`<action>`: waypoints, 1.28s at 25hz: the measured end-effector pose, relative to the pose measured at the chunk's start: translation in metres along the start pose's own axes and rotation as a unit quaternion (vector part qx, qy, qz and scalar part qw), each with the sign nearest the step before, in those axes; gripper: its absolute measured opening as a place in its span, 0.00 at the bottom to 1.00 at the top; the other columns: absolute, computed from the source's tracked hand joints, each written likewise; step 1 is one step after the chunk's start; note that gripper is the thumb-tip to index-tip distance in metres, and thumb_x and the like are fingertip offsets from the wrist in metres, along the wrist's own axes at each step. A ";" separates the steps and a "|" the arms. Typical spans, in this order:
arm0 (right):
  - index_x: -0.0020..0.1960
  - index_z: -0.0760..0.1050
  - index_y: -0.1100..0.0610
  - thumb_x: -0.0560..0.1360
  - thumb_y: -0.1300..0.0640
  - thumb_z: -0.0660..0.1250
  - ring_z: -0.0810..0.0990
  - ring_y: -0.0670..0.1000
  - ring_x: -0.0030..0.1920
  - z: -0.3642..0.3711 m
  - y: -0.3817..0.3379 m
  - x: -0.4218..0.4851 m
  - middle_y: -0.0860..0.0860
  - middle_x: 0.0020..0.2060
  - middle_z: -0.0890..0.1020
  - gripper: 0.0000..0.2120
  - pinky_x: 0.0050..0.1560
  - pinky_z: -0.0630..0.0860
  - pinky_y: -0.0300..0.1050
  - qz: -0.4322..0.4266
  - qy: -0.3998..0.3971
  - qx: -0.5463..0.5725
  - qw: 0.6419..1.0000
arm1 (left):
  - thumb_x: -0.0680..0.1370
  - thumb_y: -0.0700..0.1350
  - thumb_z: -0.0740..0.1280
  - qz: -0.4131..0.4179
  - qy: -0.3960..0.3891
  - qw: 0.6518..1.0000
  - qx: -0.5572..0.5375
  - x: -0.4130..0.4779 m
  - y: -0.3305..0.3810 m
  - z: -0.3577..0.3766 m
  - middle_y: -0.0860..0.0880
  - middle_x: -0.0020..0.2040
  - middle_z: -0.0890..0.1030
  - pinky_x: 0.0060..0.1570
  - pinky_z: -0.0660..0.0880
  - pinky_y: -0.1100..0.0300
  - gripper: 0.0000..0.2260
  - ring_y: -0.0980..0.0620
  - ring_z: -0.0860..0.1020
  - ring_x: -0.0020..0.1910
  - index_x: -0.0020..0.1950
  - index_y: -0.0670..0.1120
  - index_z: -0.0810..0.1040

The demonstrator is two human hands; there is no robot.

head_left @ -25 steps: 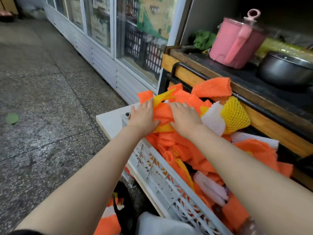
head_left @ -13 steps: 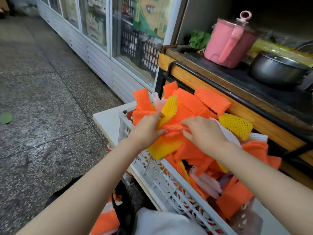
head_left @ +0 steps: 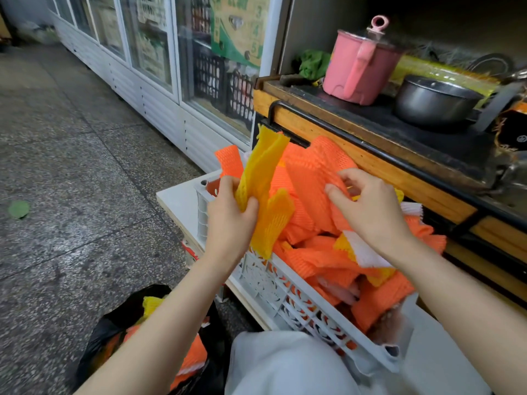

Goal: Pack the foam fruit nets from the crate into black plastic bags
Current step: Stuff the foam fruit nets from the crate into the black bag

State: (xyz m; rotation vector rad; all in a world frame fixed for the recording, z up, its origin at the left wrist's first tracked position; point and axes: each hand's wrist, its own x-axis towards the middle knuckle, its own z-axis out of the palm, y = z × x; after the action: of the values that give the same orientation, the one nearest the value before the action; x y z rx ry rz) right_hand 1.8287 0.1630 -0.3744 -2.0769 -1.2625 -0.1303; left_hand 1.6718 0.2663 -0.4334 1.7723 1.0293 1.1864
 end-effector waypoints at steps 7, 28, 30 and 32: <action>0.54 0.76 0.56 0.77 0.54 0.64 0.77 0.50 0.46 0.033 -0.038 -0.041 0.50 0.45 0.80 0.08 0.47 0.70 0.40 -0.053 -0.035 0.094 0.993 | 0.79 0.41 0.62 -0.027 -0.050 0.993 -0.100 -0.050 0.019 0.004 0.54 0.31 0.70 0.33 0.66 0.64 0.05 0.62 0.70 0.29 0.45 0.48 0.68; 0.66 0.67 0.54 0.75 0.56 0.67 0.72 0.45 0.60 0.036 -0.045 -0.077 0.45 0.60 0.72 0.20 0.59 0.71 0.40 -0.005 -0.123 0.168 0.978 | 0.78 0.46 0.65 -0.149 -0.118 0.944 -0.271 -0.073 0.009 -0.044 0.47 0.46 0.81 0.51 0.77 0.48 0.05 0.52 0.78 0.44 0.51 0.46 0.78; 0.63 0.69 0.54 0.75 0.56 0.67 0.77 0.44 0.56 0.032 -0.041 -0.074 0.48 0.60 0.77 0.18 0.54 0.75 0.37 0.093 -0.205 0.267 0.937 | 0.81 0.46 0.58 -0.154 -0.148 0.931 -0.296 -0.075 0.009 -0.048 0.45 0.49 0.82 0.52 0.77 0.52 0.10 0.52 0.79 0.47 0.53 0.46 0.78; 0.55 0.74 0.51 0.74 0.56 0.68 0.80 0.47 0.54 0.028 -0.038 -0.075 0.51 0.54 0.81 0.10 0.55 0.76 0.42 0.102 -0.206 0.293 0.928 | 0.82 0.47 0.56 -0.154 -0.156 0.928 -0.302 -0.076 0.006 -0.050 0.46 0.49 0.83 0.49 0.79 0.59 0.13 0.53 0.81 0.47 0.54 0.44 0.78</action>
State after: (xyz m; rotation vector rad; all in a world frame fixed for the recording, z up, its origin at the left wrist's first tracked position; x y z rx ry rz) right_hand 1.7518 0.1352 -0.4080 -1.7257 -1.1227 0.7278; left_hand 1.6068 0.2026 -0.4397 1.2054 0.6279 0.8610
